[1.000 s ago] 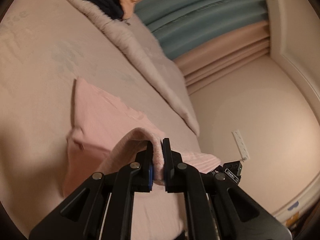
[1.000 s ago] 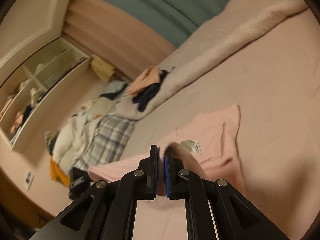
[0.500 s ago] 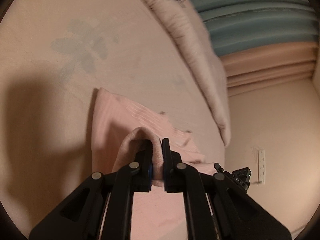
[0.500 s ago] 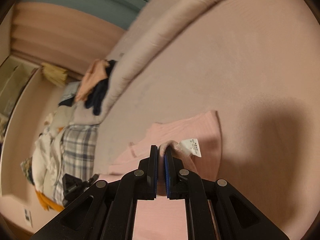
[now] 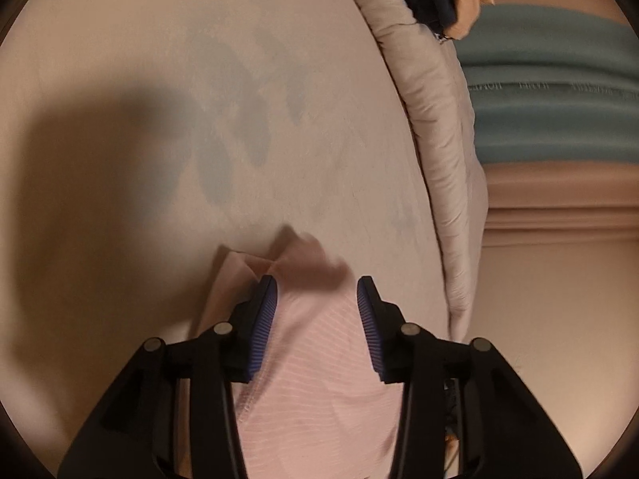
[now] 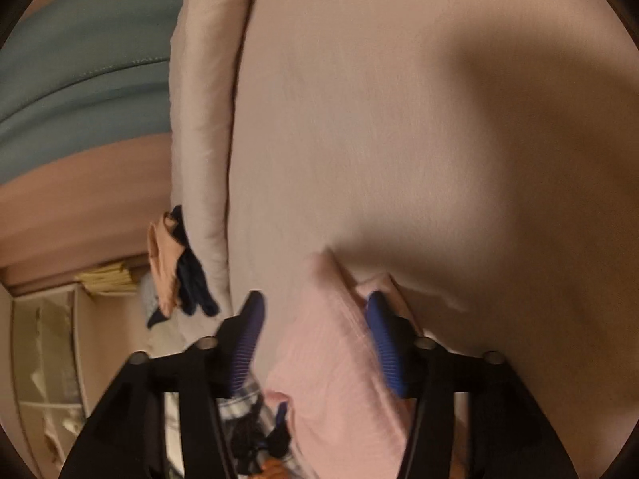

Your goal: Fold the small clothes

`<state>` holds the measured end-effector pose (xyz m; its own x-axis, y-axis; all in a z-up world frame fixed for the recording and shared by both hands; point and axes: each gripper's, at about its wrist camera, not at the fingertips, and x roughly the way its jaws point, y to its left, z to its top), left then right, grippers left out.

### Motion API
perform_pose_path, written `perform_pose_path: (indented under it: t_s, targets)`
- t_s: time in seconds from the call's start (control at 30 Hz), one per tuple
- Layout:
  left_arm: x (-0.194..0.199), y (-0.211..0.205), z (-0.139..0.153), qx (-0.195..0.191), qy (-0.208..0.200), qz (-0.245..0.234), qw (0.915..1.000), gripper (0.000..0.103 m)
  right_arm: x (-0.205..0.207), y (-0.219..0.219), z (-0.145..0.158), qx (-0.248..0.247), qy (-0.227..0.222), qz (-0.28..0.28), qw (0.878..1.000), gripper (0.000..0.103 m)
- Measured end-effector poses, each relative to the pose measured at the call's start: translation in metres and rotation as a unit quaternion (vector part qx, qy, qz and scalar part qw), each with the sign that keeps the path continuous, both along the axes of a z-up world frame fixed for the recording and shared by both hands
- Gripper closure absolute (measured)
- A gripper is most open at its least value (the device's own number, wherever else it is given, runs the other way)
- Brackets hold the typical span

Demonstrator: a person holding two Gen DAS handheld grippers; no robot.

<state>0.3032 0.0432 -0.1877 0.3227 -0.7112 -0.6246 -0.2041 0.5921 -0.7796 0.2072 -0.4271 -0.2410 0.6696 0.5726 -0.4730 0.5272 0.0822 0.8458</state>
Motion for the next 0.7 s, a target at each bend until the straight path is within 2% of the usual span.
perform_pose_path:
  t_s: [0.13, 0.27, 0.47, 0.6, 0.7]
  targets:
    - [-0.012, 0.013, 0.011, 0.016, -0.023, -0.009, 0.9996, 0.061, -0.023, -0.015, 0.023, -0.04, -0.017, -0.011, 0.999, 0.041]
    - [-0.037, 0.025, 0.025, 0.031, -0.057, -0.028, 0.9975, 0.054, -0.052, -0.009, 0.04, -0.101, -0.033, 0.029, 0.994, 0.041]
    - [-0.104, 0.047, 0.023, 0.053, -0.09, -0.047, 0.9935, 0.054, -0.119, 0.013, 0.061, -0.208, -0.069, 0.109, 0.97, 0.041]
    - [-0.14, 0.04, 0.012, 0.061, -0.097, -0.073, 0.9907, 0.054, -0.156, 0.036, 0.063, -0.275, -0.063, 0.148, 0.948, 0.041]
    - [-0.158, 0.029, 0.004, 0.077, -0.101, -0.095, 0.9873, 0.054, -0.168, 0.051, 0.057, -0.294, -0.042, 0.162, 0.941, 0.041]
